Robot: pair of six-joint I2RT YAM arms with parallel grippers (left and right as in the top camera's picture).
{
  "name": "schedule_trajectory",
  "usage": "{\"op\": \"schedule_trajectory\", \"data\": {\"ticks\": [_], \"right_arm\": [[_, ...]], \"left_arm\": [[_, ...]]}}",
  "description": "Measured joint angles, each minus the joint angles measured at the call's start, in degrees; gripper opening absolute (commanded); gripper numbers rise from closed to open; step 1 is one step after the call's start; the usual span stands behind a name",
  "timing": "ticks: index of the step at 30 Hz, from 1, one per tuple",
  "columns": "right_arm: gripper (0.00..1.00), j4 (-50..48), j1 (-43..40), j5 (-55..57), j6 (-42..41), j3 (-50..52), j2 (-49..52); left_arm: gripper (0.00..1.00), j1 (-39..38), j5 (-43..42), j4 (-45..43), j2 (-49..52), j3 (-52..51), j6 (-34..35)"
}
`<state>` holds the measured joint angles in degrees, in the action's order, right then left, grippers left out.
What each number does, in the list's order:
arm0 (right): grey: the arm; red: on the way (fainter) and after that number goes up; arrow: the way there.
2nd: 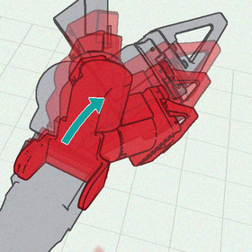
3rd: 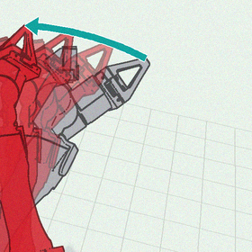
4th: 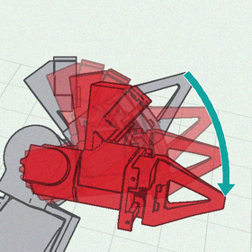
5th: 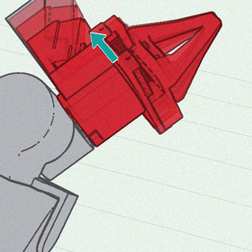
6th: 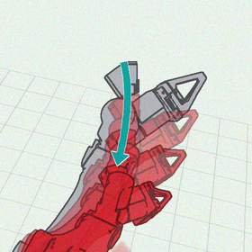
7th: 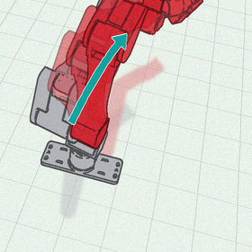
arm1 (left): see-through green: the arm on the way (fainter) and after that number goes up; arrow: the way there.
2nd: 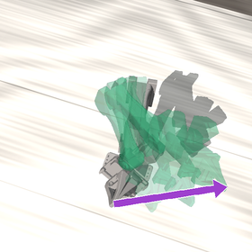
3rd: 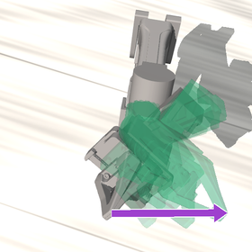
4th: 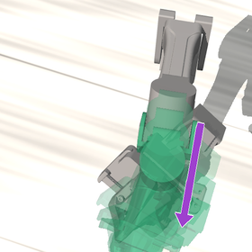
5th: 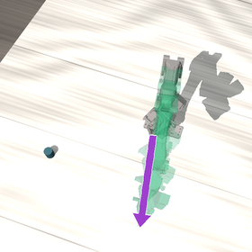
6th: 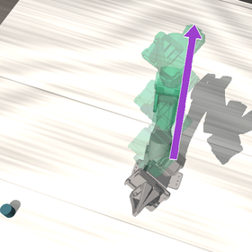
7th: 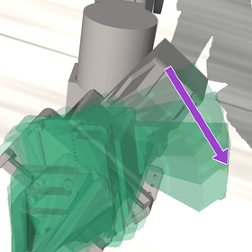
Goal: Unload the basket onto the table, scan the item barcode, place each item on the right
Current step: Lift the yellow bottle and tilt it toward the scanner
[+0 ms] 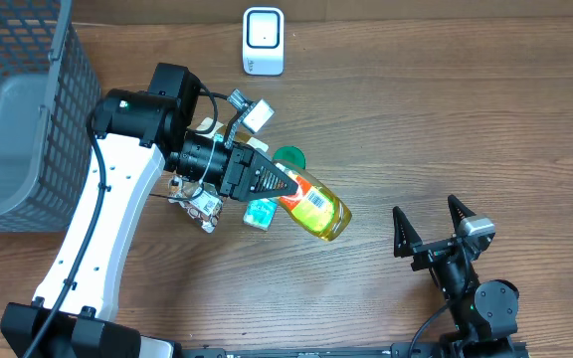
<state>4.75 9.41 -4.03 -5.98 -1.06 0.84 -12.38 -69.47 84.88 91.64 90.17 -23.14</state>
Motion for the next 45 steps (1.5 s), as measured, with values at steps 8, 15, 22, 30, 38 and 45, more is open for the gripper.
{"op": "schedule_trajectory", "data": {"ticks": [8,15,22,30,38,45], "right_arm": [[1.00,0.02,0.00,0.00,-0.02,0.00,0.00],[1.00,0.00,0.00,-0.02,0.00,0.00,0.00],[1.00,0.00,0.00,-0.02,-0.02,0.00,0.00],[1.00,0.02,0.00,-0.02,0.00,0.00,0.00],[1.00,0.02,0.00,0.00,0.02,0.00,0.00],[1.00,0.00,0.00,0.00,0.00,0.00,0.00]], "left_arm": [[0.16,0.00,-2.64,0.37,0.00,0.00,0.00],[0.12,0.00,-3.78,0.39,0.00,0.00,0.02],[0.10,0.00,-4.74,0.39,0.00,0.00,0.04],[0.09,0.00,-4.94,0.24,0.00,0.00,0.04],[0.09,0.00,-4.94,0.24,0.00,0.00,0.04],[0.10,0.00,-3.80,-1.09,0.00,0.00,0.04]]}}
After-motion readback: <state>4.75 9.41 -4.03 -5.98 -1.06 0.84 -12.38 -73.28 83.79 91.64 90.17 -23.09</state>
